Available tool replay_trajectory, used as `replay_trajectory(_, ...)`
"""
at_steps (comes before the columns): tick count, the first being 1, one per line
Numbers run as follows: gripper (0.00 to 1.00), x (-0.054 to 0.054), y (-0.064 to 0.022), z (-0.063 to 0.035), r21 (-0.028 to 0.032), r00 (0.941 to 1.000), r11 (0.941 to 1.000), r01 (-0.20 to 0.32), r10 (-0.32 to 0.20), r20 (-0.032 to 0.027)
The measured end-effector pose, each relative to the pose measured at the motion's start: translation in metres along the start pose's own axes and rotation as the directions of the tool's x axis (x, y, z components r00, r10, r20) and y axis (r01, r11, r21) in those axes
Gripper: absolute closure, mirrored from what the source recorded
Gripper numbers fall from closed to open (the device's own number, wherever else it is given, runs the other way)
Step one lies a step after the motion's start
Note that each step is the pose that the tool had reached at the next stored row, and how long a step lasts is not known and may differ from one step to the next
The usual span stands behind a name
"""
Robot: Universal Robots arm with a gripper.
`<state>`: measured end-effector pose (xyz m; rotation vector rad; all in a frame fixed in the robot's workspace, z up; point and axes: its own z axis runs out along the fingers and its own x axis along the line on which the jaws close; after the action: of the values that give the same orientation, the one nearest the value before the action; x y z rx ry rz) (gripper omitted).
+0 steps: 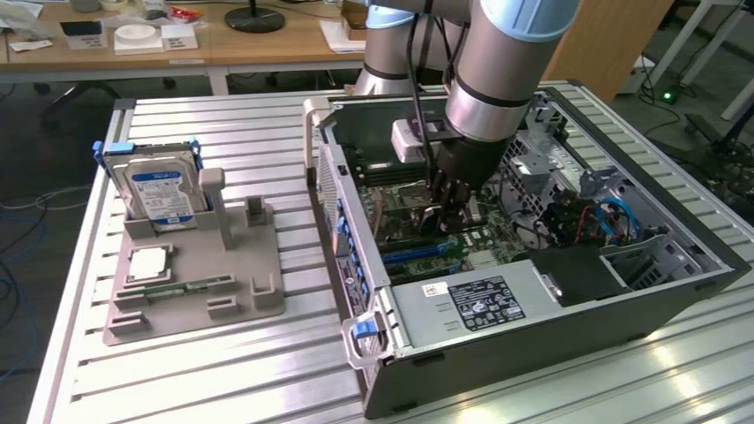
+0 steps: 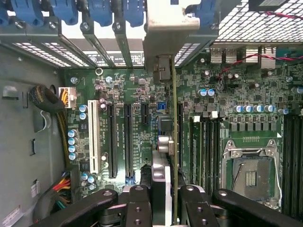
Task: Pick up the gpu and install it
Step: 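Insert the gpu into the slot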
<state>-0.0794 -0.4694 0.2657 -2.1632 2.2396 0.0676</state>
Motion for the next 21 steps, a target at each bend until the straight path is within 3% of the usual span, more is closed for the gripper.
replay_trajectory(7,0.72,0.0,0.0,0.0008,0.0034,1.0,1.0,0.0,0.0,-0.0001)
replay_trajectory(13,0.72,0.0,-0.0001,0.0014,0.0135,1.0,0.9999,0.001,-0.001,0.0003)
replay_trajectory(21,0.72,-0.001,-0.0001,0.0104,0.0138,1.0,0.9999,0.001,-0.001,0.002)
